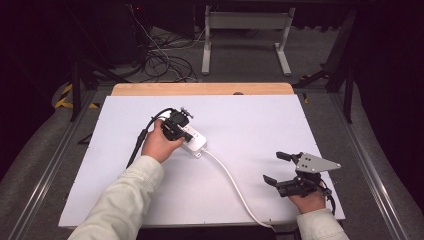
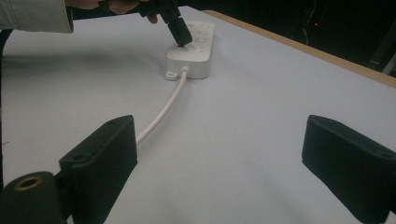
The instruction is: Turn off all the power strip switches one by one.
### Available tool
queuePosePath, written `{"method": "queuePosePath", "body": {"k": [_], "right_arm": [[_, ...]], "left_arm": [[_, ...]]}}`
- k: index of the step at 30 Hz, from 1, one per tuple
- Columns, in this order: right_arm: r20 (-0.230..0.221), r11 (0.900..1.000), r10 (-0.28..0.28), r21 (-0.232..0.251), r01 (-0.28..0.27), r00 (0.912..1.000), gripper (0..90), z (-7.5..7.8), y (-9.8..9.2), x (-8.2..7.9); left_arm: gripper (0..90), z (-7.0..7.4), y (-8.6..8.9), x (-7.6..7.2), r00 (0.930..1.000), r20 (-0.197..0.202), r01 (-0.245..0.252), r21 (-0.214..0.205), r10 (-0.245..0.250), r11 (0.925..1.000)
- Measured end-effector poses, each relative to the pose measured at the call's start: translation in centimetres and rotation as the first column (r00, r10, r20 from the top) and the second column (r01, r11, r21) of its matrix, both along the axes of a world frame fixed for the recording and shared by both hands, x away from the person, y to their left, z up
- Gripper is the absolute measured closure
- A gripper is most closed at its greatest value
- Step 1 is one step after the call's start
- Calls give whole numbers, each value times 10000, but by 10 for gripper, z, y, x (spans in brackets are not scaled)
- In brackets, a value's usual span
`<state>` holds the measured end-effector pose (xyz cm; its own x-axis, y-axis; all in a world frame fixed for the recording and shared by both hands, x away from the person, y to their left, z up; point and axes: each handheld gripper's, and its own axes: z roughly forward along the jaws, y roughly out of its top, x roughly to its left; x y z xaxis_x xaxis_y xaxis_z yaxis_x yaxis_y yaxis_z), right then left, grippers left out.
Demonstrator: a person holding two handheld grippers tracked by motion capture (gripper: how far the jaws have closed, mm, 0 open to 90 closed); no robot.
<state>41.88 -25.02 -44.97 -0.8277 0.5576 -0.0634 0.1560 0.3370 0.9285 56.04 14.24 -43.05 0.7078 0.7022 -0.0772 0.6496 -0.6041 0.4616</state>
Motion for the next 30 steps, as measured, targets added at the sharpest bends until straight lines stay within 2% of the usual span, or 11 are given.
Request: {"method": "queuePosePath", "body": {"k": [7, 8, 14, 22, 27, 28, 29, 30], "right_arm": [[17, 10000, -16, -26, 16, 10000, 107, 0, 0, -1], [40, 10000, -24, -21, 24, 10000, 107, 0, 0, -1], [-3, 10000, -28, -35, 28, 10000, 107, 0, 1, -1], [-3, 10000, -28, -20, 28, 10000, 107, 0, 1, -1], [-6, 10000, -2, 0, 2, 10000, 107, 0, 1, -1], [-8, 10000, -4, 2, 4, 10000, 107, 0, 1, -2], [-11, 10000, -2, 4, 2, 10000, 107, 0, 1, -2], [-14, 10000, -1, 4, 1, 10000, 107, 0, 1, -2]], "left_arm": [[900, -3, 0, -1, 9999, 53, 90, 96, -91, 9999], [900, -3, 0, -2, 9996, 222, 163, 171, -167, 9997], [900, -3, 1, -2, 9998, 129, 164, 38, -164, 9999], [900, -4, -3, -7, 9978, 560, 342, 434, -366, 9985], [900, -4, -2, -7, 9985, 493, 237, 296, -251, 9993], [900, -5, -2, -7, 9974, 673, 227, 373, -251, 9990], [900, -5, -2, -7, 9974, 673, 227, 373, -251, 9990], [900, -5, -3, -8, 9952, 964, 104, 678, -169, 9976]]}}
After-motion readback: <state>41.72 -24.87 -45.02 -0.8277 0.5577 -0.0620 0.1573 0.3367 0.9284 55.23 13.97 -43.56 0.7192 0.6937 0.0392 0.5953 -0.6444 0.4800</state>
